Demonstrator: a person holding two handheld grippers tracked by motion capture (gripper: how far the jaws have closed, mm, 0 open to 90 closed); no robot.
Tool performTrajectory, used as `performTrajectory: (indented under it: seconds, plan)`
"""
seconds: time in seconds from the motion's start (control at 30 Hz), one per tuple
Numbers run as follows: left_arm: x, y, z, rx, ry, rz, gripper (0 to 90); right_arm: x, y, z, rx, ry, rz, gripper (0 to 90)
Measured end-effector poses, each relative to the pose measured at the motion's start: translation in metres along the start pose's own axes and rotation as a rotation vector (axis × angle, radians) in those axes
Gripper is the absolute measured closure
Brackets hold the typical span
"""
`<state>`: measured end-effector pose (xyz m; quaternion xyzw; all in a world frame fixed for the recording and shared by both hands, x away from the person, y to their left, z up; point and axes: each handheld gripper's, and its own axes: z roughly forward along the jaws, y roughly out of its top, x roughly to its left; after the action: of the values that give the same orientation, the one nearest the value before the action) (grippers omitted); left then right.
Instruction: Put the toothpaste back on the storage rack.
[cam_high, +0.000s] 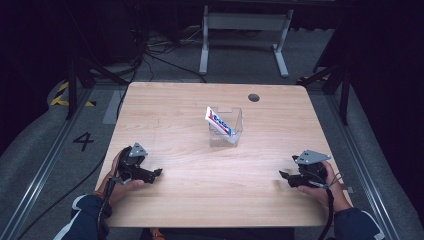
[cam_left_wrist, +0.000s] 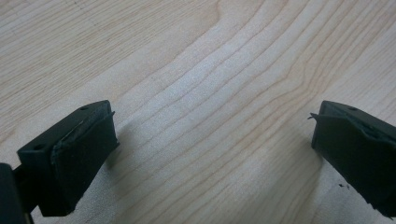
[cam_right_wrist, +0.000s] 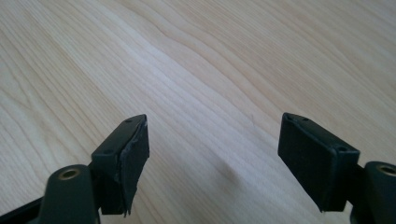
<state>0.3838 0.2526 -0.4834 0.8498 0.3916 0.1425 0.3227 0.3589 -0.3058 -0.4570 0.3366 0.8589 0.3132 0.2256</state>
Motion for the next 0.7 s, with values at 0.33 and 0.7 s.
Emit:
performTrajectory:
  seconds: [0.33,0.7]
  plan:
    - [0.000,0.000,0.000,-0.001,0.002,0.002,0.4,-0.008,-0.022,-0.009,-0.008,-0.003,0.059,26.1]
    - [0.002,0.001,0.001,-0.004,0.004,0.014,0.2,-0.020,-0.060,-0.020,-0.028,-0.027,0.203,25.0]
